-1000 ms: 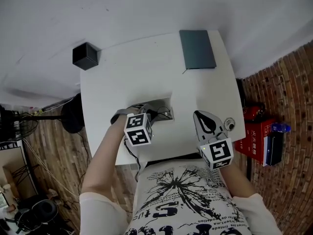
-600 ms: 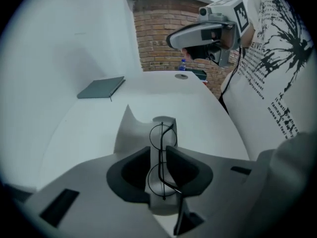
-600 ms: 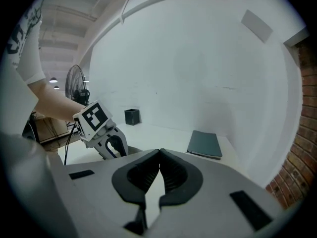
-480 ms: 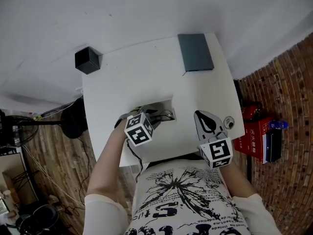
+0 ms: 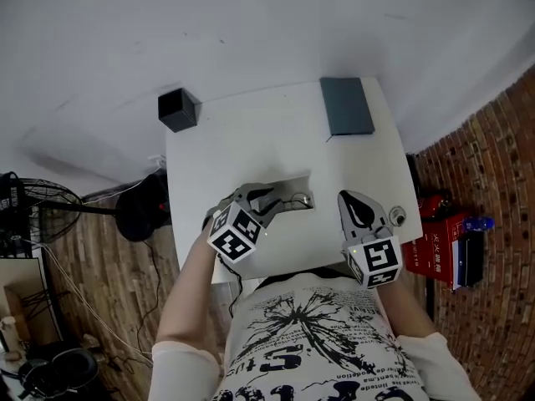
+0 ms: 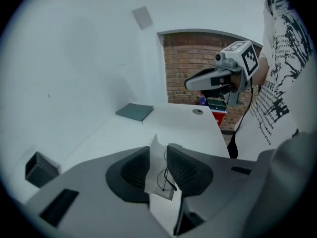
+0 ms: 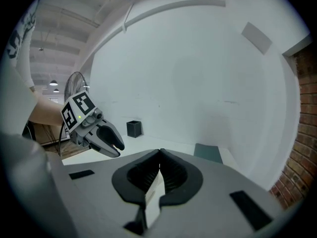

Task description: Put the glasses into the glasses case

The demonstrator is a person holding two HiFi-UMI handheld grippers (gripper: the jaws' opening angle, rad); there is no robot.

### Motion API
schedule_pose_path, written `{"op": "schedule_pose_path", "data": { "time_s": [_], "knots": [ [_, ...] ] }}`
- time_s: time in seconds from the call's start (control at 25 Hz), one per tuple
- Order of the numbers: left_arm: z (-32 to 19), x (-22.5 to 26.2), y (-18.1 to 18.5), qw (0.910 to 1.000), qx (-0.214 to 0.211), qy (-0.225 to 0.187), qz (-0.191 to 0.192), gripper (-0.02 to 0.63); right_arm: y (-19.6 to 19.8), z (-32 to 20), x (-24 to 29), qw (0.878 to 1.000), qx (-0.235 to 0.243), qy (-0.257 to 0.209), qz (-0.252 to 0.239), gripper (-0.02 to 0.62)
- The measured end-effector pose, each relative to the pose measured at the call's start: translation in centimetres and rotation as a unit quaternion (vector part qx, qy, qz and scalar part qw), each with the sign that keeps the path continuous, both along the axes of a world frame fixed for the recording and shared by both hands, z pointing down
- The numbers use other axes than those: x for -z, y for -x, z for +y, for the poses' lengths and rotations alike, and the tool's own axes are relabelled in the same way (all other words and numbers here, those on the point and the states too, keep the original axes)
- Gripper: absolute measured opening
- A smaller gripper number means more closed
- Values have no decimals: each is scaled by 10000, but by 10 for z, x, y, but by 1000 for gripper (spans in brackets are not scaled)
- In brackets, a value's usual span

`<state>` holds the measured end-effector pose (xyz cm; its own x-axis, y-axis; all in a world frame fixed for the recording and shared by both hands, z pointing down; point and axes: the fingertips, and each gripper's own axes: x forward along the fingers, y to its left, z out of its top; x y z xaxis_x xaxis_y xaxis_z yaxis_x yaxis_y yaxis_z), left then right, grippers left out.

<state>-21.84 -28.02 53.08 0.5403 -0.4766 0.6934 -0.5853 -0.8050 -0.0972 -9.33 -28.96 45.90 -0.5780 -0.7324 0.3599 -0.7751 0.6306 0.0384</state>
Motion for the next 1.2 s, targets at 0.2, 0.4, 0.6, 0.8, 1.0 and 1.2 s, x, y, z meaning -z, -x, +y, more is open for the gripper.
{"op": "schedule_pose_path", "data": {
  "time_s": [0.2,0.4,0.6,0.8,1.0,1.2],
  "knots": [
    [7,42,25,9940,777,-657,390,35,14,8,16,9998,152,-148,-53,15],
    [26,81,51,9793,1419,-1173,840,14,29,21,32,9984,466,-307,-103,15],
    [48,126,66,9586,1926,-1671,1265,14,44,33,48,9954,801,-482,-226,15],
    [71,163,84,9317,2387,-2204,1627,14,55,45,68,9917,922,-779,-447,15],
    [92,180,103,9104,2739,-2557,1753,14,58,54,84,9876,995,-1002,-682,15],
    [97,189,107,8945,2845,-2716,2124,14,59,59,91,9864,954,-1111,-749,14]
  ]
}}
